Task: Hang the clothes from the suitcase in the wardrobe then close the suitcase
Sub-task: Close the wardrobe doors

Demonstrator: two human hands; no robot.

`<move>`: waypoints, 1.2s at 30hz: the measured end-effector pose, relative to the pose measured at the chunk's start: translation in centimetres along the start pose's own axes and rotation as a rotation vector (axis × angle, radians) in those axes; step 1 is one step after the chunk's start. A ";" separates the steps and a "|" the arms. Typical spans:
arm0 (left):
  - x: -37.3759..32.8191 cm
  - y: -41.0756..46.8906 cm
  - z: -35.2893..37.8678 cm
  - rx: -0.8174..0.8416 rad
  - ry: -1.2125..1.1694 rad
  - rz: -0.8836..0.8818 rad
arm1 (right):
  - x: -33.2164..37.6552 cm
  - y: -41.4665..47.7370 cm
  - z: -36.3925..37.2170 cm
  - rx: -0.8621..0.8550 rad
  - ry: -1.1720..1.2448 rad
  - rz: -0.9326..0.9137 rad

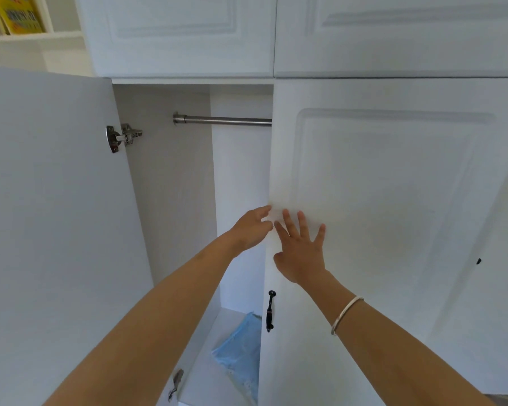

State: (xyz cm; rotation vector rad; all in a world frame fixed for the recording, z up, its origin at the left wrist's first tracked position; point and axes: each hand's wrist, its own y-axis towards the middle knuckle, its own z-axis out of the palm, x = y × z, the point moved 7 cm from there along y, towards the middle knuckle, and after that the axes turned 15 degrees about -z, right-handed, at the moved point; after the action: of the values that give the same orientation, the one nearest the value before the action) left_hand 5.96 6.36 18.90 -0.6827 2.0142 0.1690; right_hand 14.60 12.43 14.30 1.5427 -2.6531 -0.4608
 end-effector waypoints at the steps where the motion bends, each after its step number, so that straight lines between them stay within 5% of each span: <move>1: 0.6 -0.2 -0.9 -0.025 -0.027 -0.007 | 0.5 0.1 -0.5 -0.037 0.039 0.011; 5: 6.3 -2.2 -6.6 -0.186 -0.109 -0.126 | 4.7 1.2 -2.4 -0.148 0.367 -0.036; 15: 20.3 -18.7 -23.9 -0.648 -0.270 -0.340 | 28.5 4.2 -4.3 -0.003 1.056 -0.335; 23: 25.7 -31.5 -32.8 -1.040 -0.334 -0.413 | 44.9 2.7 -8.4 0.029 1.216 -0.632; 36: 24.2 -27.4 -37.5 -0.627 -0.256 -0.328 | 50.2 6.5 -9.6 -0.044 1.075 -0.638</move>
State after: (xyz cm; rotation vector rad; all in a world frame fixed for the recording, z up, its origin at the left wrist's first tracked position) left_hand -17.11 -40.56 22.55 -1.2993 1.5686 0.6721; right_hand -14.54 -29.74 19.47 1.8437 -1.3385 0.2681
